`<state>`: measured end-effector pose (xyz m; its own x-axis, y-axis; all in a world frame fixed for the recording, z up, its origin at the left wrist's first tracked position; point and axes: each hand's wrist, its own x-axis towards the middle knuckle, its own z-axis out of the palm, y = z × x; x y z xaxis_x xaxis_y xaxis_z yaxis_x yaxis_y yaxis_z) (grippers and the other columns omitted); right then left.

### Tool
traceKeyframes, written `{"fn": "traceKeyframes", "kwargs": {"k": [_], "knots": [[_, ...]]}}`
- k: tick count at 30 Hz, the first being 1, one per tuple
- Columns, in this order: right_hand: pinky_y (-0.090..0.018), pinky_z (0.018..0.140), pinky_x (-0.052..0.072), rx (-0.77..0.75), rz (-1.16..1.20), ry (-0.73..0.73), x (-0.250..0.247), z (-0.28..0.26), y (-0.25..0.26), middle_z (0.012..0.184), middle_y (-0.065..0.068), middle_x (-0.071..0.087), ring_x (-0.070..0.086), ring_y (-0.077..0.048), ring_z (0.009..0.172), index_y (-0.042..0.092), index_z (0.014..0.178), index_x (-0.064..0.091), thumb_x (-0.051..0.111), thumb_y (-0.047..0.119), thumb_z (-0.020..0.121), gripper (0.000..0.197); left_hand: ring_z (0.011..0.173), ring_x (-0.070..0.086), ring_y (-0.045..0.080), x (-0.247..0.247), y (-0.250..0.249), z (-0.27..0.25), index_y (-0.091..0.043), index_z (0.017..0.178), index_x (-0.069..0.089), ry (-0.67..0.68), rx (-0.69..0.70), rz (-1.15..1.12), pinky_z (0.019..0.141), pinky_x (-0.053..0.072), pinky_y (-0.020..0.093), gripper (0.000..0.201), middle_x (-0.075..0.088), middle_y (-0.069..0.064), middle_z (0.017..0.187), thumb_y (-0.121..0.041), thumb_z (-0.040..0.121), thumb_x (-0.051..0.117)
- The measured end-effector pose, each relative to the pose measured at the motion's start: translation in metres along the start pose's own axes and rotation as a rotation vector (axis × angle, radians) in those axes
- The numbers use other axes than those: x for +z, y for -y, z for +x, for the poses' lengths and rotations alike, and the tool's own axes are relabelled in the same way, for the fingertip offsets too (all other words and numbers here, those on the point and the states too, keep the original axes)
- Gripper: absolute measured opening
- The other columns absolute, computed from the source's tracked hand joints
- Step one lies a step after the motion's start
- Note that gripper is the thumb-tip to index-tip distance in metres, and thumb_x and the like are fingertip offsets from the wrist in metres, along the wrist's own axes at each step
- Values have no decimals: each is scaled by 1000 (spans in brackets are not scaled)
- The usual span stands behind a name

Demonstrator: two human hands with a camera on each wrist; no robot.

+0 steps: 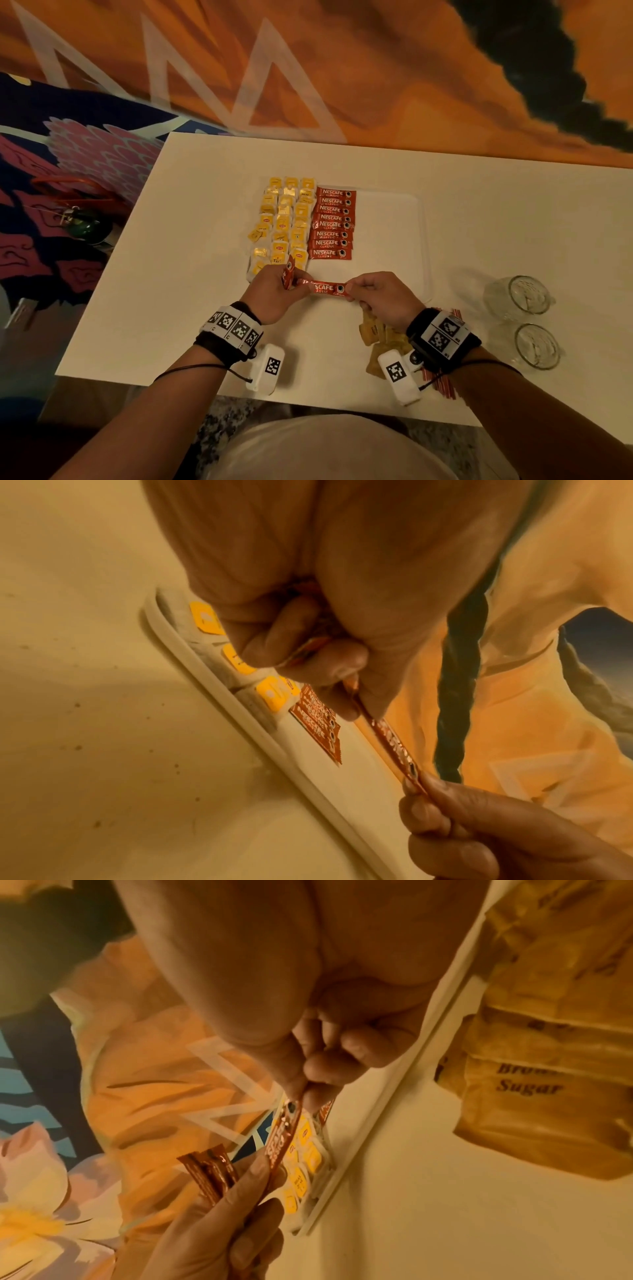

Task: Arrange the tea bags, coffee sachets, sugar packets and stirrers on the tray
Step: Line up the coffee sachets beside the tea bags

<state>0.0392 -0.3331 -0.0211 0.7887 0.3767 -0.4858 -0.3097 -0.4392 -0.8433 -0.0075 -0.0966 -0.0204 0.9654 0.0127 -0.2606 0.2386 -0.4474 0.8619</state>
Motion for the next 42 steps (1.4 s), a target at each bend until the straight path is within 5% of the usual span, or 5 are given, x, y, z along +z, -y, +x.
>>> {"fn": "traceKeyframes", "kwargs": {"k": [15, 21, 28, 36, 42], "knots": [[-7, 54, 40, -36, -168, -176, -11, 40, -1, 80, 3, 71, 57, 10, 52, 6, 96, 77, 67, 12, 94, 13, 52, 61, 12, -15, 9, 3, -17, 107, 70, 12, -198, -79, 54, 48, 21, 16, 67, 9, 63, -14, 92, 65], [-36, 86, 57, 32, -216, -215, -8, 58, -2, 87, -3, 77, 71, -22, 89, 13, 85, 79, 71, 16, 91, 11, 69, 68, 21, -18, 8, -2, -9, 110, 68, 92, -267, -206, 61, 54, 25, 19, 71, 19, 82, -8, 92, 62], [-25, 74, 53, 91, -220, -266, -1, 63, 2, 86, 2, 76, 70, -15, 85, 17, 81, 80, 73, 15, 87, 9, 73, 67, 22, -17, 11, -7, 1, 113, 63, 164, -319, -406, 64, 56, 28, 31, 65, 8, 86, 13, 90, 46], [-17, 57, 43, 103, -228, -323, 4, 61, 7, 78, 5, 73, 65, -11, 73, 16, 76, 78, 73, 21, 88, 14, 76, 71, 23, -15, 12, -11, -4, 106, 68, 124, -317, -380, 59, 54, 22, 17, 71, 13, 81, 3, 90, 65], [-25, 73, 48, 107, -224, -380, 4, 60, 7, 86, 6, 69, 65, -14, 84, 18, 88, 73, 75, 34, 88, 16, 67, 70, 14, -12, 11, -10, -2, 109, 67, 54, -303, -355, 47, 38, 18, 26, 73, 5, 75, -5, 84, 76]]}}
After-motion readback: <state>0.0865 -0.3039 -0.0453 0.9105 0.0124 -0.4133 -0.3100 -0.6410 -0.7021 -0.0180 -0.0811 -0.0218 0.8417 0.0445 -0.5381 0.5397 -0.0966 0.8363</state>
